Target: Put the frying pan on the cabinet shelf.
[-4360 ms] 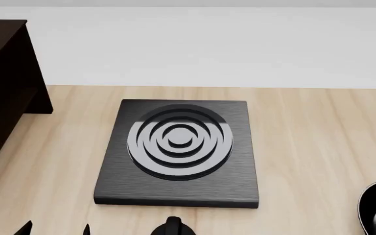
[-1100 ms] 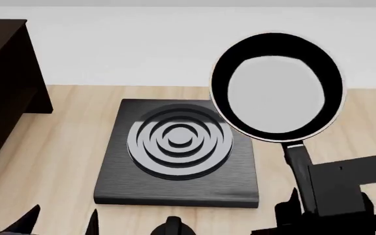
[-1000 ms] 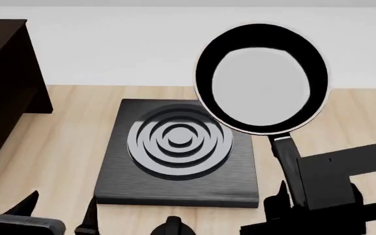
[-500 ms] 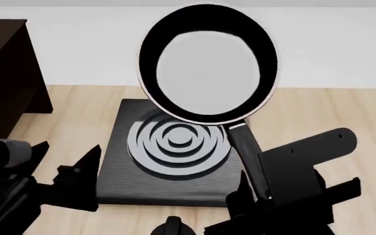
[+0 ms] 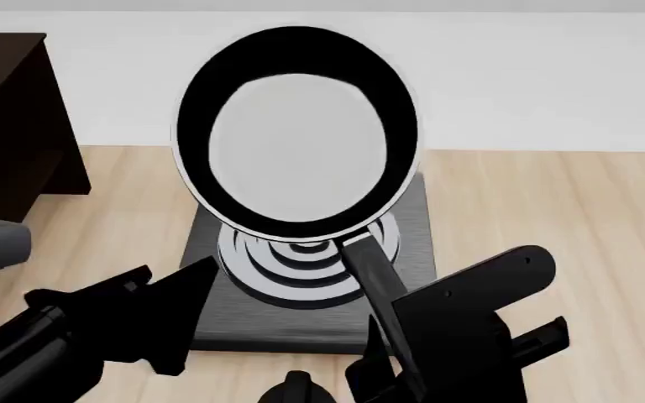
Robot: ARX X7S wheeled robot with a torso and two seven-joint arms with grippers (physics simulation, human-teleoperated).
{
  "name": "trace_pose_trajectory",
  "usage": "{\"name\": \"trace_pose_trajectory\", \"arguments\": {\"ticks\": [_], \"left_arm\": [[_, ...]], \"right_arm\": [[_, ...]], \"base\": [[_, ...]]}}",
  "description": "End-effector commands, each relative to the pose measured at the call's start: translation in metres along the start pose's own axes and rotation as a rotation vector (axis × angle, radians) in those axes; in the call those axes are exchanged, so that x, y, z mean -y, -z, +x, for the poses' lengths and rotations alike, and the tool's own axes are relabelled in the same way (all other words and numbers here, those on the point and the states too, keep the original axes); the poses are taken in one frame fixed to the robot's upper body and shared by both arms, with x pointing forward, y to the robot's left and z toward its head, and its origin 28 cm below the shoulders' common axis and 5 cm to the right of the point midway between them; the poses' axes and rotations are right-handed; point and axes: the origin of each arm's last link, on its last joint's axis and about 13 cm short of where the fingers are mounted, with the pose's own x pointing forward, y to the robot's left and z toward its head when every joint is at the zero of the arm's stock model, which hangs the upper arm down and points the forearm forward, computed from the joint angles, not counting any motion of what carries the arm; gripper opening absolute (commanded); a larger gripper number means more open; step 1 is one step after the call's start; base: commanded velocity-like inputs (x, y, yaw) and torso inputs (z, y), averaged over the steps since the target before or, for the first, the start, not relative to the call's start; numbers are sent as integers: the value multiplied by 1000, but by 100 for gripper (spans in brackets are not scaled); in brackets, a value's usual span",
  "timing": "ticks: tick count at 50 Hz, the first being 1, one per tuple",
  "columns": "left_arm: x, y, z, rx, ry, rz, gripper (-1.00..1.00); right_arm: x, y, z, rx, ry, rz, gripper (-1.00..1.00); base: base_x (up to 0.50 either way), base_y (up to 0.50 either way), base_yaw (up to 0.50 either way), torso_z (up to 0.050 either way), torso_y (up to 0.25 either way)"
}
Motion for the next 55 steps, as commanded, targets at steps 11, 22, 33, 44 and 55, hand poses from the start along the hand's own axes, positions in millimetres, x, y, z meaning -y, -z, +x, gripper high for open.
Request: {"name": "trace_pose_trajectory", "arguments": {"ticks": [11, 22, 33, 44, 55], "left_arm": [[14, 0, 10, -25, 81, -178, 100], [21, 10, 14, -68, 101, -251, 100], [23, 28, 20, -114, 114, -281, 100], [29, 26, 26, -123, 134, -298, 100], [33, 25, 33, -130, 155, -315, 100]], "right_arm": [[-5, -7, 3, 83, -13, -23, -100], [-8, -7, 4, 82, -35, -42, -100], [-10, -7, 5, 92, -43, -36, -100], [-13, -5, 4, 98, -56, -39, -100], [-17, -2, 3, 101, -73, -49, -100]], "base": [[0, 0, 0, 1, 2], [0, 0, 0, 0, 2], [0, 0, 0, 1, 1], [0, 0, 0, 0, 2], [0, 0, 0, 1, 2]]}}
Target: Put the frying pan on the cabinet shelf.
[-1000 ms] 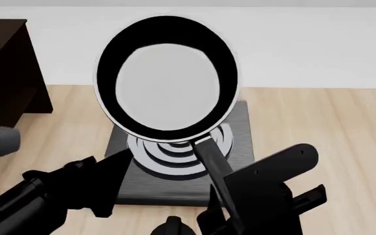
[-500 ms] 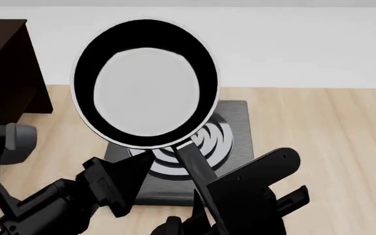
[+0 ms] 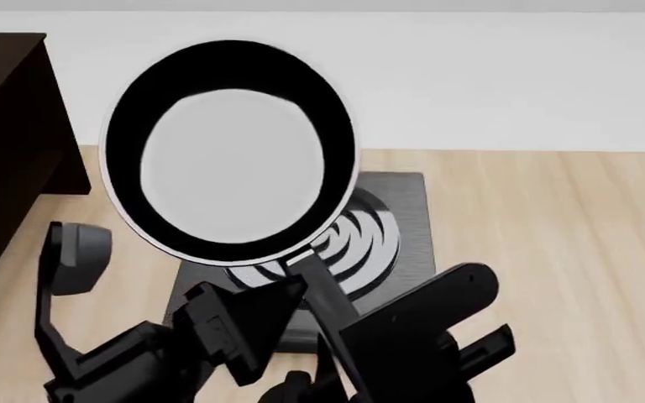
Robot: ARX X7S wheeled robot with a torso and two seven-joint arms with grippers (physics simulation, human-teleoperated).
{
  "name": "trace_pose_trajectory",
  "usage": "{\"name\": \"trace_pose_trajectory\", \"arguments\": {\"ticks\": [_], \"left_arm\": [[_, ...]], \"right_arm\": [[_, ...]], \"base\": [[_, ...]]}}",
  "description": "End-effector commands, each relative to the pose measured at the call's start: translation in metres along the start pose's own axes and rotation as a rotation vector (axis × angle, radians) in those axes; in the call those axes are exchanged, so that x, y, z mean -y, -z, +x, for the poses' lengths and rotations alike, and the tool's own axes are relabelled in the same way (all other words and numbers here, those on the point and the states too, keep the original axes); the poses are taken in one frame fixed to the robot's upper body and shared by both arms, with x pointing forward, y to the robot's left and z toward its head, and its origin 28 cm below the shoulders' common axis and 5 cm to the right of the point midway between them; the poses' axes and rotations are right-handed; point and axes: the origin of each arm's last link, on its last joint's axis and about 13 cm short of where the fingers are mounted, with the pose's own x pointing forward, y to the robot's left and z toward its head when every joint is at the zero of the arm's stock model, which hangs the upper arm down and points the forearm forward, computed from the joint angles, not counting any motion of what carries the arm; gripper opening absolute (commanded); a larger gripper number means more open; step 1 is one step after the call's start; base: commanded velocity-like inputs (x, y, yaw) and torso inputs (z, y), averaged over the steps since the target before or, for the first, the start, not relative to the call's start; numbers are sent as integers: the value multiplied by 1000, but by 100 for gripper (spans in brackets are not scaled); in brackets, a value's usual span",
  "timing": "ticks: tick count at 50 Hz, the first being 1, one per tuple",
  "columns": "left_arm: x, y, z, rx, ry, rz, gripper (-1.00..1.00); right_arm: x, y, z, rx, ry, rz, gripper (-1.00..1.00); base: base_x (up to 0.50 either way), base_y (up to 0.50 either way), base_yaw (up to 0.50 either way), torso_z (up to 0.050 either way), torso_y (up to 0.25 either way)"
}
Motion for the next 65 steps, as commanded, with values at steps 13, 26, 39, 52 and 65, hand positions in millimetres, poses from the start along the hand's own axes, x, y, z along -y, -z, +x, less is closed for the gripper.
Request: {"name": "trace_pose_trajectory", "arguments": {"ticks": [13, 26, 39, 52, 65], "left_arm": [[-6, 8, 14, -52, 10, -27, 100], [-8, 12, 17, -67, 3, -45, 100], [-7, 14, 21, -83, 16, -46, 100], [-7, 17, 21, -83, 23, -1, 100], [-11, 10, 23, -16, -19, -44, 100]], "right_arm": [[-1, -2, -3, 64, 20, -25, -100], [-6, -3, -7, 85, 3, -21, -100], [-9, 2, -8, 85, -12, -11, -100], [-10, 6, -8, 79, -18, -7, -100], [-11, 8, -8, 76, -18, -2, -100]], "base": [[0, 0, 0, 1, 2], [0, 0, 0, 0, 2], [0, 0, 0, 1, 2], [0, 0, 0, 0, 2], [0, 0, 0, 1, 2]]}}
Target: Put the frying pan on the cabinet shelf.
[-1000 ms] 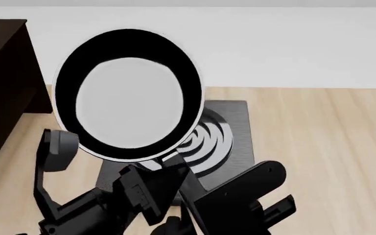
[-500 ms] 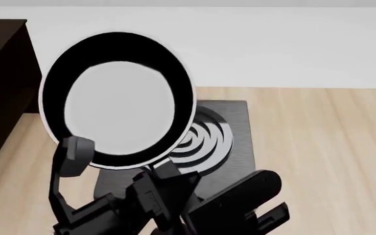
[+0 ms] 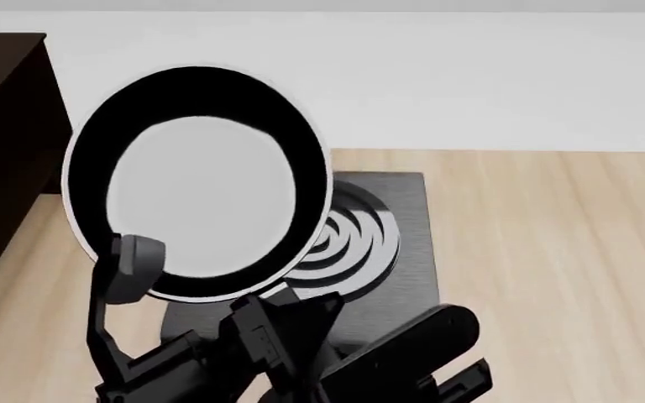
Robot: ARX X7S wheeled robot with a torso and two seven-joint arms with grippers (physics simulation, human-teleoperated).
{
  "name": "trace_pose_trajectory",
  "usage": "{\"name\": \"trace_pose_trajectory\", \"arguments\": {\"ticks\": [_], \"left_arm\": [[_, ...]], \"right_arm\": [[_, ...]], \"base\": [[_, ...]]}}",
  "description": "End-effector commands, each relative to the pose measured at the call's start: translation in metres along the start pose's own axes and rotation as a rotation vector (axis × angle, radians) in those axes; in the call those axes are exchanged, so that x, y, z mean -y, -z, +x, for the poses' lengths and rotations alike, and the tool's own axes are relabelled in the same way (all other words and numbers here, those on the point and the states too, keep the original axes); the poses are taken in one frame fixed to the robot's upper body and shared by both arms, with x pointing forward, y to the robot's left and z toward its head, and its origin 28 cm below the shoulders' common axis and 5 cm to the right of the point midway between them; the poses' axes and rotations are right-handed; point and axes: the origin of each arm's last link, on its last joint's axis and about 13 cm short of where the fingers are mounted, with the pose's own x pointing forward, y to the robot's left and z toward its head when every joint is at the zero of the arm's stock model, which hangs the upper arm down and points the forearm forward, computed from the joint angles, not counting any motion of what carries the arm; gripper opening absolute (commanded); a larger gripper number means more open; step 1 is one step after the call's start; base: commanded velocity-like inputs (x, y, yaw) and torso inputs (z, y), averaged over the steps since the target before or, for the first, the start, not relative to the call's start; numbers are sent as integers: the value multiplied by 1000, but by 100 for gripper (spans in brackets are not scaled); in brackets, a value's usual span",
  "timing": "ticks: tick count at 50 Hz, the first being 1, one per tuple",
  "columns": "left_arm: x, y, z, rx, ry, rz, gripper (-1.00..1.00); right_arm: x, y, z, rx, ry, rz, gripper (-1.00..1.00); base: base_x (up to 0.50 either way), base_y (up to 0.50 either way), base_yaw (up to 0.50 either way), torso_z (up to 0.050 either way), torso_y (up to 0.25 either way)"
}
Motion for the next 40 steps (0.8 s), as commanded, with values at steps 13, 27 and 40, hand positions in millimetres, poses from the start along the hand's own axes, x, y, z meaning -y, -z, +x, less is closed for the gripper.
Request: {"name": "trace_pose_trajectory", "arguments": {"ticks": [13, 27, 40], "left_arm": [[-2, -4, 0, 49, -18, -16, -100], [-2, -3, 0, 44, -13, -20, -100], [2, -15, 0, 102, -17, 0, -100]], "right_arm": [[5, -3, -1, 53, 41, -21, -100], [4, -5, -1, 58, 41, -24, -100], [1, -2, -3, 47, 24, -24, 100]], "base": [[0, 0, 0, 1, 2], [0, 0, 0, 1, 1], [0, 0, 0, 0, 2]]}}
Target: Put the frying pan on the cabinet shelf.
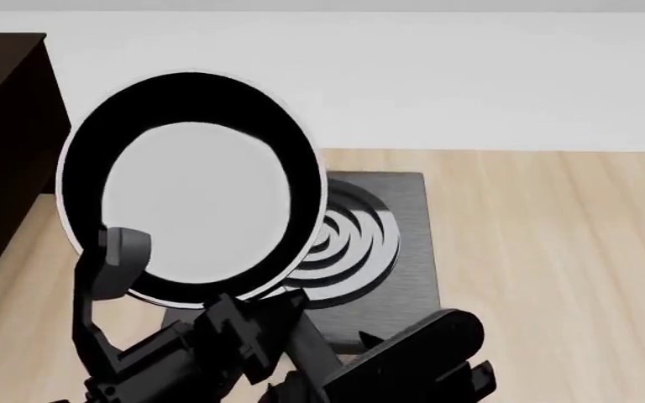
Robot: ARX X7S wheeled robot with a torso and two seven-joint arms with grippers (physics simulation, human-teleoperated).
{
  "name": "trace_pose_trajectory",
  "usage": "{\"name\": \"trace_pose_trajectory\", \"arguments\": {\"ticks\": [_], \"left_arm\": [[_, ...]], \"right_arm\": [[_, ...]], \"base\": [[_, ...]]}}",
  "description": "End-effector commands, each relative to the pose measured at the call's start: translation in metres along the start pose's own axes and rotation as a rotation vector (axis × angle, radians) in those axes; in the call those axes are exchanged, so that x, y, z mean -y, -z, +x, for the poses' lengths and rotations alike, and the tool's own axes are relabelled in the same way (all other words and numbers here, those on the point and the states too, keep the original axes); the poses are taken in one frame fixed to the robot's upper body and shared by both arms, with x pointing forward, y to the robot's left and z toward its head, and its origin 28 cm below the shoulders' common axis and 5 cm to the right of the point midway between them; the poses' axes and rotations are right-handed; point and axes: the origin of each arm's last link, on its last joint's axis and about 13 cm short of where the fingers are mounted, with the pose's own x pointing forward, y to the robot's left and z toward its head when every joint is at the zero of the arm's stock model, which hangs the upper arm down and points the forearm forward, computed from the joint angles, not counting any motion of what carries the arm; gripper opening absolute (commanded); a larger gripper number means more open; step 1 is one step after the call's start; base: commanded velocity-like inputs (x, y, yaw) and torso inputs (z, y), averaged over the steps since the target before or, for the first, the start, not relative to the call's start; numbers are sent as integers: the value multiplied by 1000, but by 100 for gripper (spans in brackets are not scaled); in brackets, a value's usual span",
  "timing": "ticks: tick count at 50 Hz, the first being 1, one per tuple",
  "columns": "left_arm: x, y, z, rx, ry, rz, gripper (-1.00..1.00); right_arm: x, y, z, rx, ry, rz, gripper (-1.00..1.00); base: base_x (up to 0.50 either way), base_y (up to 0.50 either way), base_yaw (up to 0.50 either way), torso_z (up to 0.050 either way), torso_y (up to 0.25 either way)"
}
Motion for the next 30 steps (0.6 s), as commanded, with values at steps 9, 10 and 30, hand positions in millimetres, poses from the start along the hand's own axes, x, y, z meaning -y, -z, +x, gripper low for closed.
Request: {"name": "trace_pose_trajectory", "arguments": {"ticks": [9, 10, 30], "left_arm": [[10, -35, 3, 136, 42, 2, -100], [11, -38, 3, 143, 39, 4, -100], [1, -112, 8, 346, -29, -46, -100]], "right_arm": [[-1, -5, -4, 25, 7, -3, 100], [-2, -4, -4, 25, 6, 2, 100], [-8, 2, -16, 51, 6, 76, 100]], "base": [[0, 0, 0, 1, 2], [0, 0, 0, 0, 0], [0, 0, 0, 1, 2]]}}
